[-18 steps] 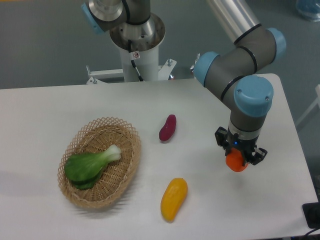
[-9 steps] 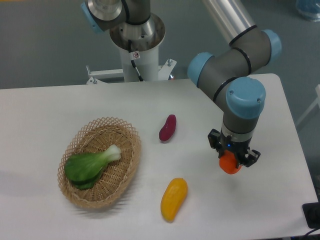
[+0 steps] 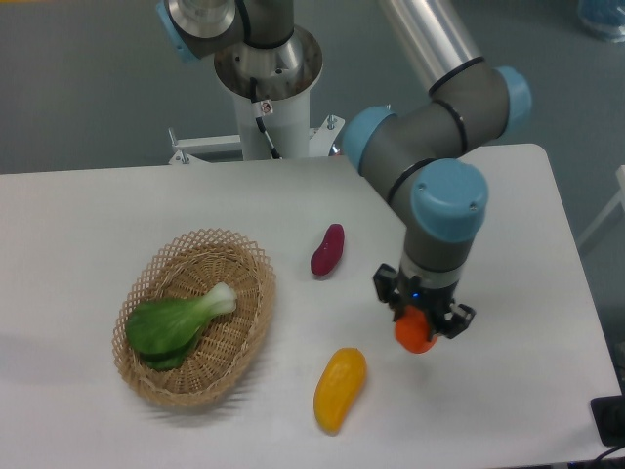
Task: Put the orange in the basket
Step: 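Carry the orange over the wicker basket and lower it inside, then open the gripper to release the orange beside the bok choy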
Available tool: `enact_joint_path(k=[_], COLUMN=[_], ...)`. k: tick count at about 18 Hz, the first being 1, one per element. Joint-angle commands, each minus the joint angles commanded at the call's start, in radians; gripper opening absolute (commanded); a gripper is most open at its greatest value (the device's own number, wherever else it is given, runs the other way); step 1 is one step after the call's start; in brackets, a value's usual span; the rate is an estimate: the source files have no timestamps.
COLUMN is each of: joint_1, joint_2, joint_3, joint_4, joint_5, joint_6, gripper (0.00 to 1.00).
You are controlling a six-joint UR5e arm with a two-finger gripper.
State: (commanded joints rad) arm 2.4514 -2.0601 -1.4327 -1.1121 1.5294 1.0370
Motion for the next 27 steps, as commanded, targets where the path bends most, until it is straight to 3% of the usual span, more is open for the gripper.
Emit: enact_joint_path(k=[5,7,12,17,20,24,27], joint_1=[-0.106,-0.155,-0.227,-0.293,-0.327,-0.342,-0.342], joint_2=[0.003,0.029,0.038,0.011,-0.008,-0.021,-0.020], joint_3=[-0.018,-0.032,-0.045,-0.067,-0.071,-0.072,-0.072], joint_4=[0.006,0.006,0.012,0.093,0.100,0.106,0.107], joint_5=[-0.002,-0.047,-0.114,-0.114,-0.112,-0.107,-0.104], joint_6=[-0.135,-0.191,-0.233,-0.278,-0.288,-0.284,-0.278], gripper=[0.52,0.52,0.52,0.53,0.54,0.66,0.90])
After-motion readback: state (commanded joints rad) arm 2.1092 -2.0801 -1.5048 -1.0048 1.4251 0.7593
